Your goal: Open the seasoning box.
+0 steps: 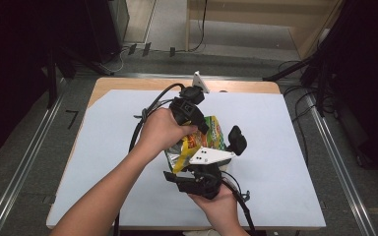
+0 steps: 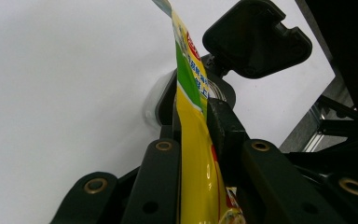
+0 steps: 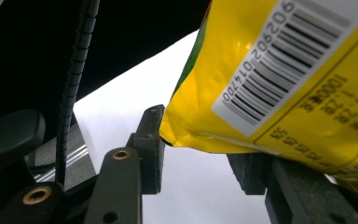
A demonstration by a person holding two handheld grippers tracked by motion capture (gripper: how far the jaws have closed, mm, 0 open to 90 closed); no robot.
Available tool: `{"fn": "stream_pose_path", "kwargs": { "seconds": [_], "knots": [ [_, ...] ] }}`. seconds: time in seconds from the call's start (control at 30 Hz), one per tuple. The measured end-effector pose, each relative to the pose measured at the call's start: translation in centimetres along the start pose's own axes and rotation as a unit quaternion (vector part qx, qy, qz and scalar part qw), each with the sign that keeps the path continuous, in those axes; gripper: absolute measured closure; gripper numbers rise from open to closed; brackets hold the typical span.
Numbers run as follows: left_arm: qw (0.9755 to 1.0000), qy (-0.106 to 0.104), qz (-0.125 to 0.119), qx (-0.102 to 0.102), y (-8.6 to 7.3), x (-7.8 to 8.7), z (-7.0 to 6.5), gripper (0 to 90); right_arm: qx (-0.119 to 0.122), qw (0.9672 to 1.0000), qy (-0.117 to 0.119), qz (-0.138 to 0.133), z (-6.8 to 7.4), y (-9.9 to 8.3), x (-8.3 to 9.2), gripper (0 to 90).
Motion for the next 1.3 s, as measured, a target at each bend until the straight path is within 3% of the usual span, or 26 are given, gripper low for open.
{"fn": "stream_pose_path", "kwargs": {
  "seconds": [0.23, 0.57, 0.97, 1.3],
  "knots": [
    [1.0000, -0.004, -0.004, -0.001, 0.2, 0.1, 0.1, 81.9, -0.003, 1.0000, 0.001, -0.003, 0.0, 0.2, 0.0, 60.4],
    [0.9999, -0.002, -0.011, -0.011, 0.0, 0.3, -0.1, 82.6, 0.018, 0.9998, -0.010, -0.007, 0.2, -0.1, -0.2, 62.4],
    [0.9991, 0.012, -0.034, -0.021, -1.4, 1.1, 0.4, 82.7, 0.033, 0.9993, -0.019, -0.005, 0.7, -0.2, -1.4, 62.7],
    [0.9979, 0.023, -0.052, -0.031, -1.4, 1.6, 0.8, 82.6, 0.051, 0.9980, -0.037, -0.007, 0.8, 0.3, -2.1, 63.5]
  ]
}}
Point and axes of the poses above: each handheld gripper's, and its own axes: x roughly backward along the jaws, y roughly out of its top, z roughly to its left, the point moved 1 cm from there along -x, roughly forward along the jaws, and after that the axes turned 13 degrees about -x, right-handed, at the moved point
